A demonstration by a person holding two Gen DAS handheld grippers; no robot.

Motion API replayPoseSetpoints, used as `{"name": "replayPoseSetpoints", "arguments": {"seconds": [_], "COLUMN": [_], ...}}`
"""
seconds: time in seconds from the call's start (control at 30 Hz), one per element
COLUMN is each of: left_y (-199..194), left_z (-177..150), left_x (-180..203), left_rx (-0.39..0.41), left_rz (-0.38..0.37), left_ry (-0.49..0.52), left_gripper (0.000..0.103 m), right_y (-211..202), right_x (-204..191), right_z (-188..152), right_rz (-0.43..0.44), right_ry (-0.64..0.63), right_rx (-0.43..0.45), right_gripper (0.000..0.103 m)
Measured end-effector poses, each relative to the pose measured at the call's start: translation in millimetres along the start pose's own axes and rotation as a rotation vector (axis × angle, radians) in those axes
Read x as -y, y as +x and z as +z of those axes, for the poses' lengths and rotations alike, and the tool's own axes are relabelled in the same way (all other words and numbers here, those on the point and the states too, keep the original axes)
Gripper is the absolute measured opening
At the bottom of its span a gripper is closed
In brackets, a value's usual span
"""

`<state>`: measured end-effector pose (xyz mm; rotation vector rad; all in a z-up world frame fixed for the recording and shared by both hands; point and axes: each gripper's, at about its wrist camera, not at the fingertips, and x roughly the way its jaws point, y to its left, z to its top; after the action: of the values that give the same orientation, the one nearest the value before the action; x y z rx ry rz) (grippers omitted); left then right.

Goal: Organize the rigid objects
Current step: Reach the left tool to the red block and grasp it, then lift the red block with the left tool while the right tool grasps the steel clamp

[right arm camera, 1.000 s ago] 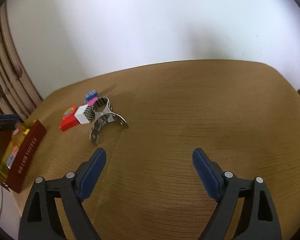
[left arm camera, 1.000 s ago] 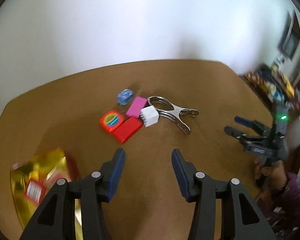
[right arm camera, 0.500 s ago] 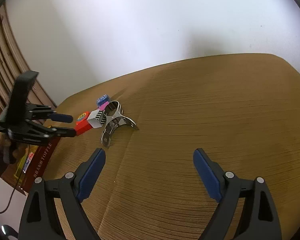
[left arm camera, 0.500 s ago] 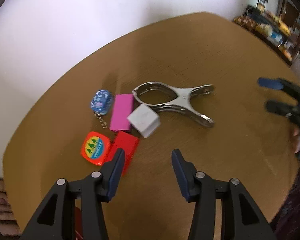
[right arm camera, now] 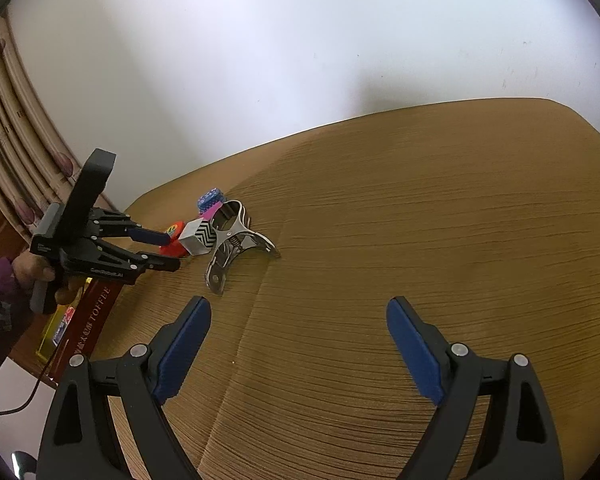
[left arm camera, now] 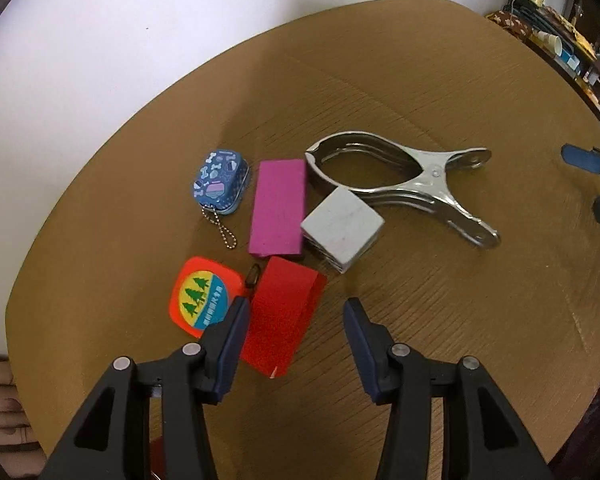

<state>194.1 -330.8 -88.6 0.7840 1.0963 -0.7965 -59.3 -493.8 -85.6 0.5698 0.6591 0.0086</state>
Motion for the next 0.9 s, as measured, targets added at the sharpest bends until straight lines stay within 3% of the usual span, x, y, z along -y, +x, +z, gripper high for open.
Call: {"name": "replayPoseSetpoints", "arguments": {"seconds": [0.17,0.33,0.47,0.7,0.9], "left_y": [1,-7,7,16,13], "left_z": [0,-12,-17,-13,-17], "left_x": [-7,-8,-6,-22,-35], "left_rx": [0.001,0.009,-0.014,-0.002,0.059], "left_rz": [-0.053,-0.189,-0.067,-0.145,-0.180], "left_ry": [-0.018,-0.078,-0.064,-0.137,-0.312], "left_gripper": [0.056,0.056,0.058,0.055,0.053], "right_y": [-1,2,3,6,8], "right_x": [1,4,4,4,4], "right_z": [0,1,0,-2,-1], "right_rz": [-0.002,0.000,0.001,0.002,0.007], "right_ry": [0.006,0.014,0.014,0.014,0.018], "right_rx": [-0.008,-0.010,-0.011,-0.022,-0.030], "right_gripper": [0.088,0.089,0.089,0.090,0.090]}}
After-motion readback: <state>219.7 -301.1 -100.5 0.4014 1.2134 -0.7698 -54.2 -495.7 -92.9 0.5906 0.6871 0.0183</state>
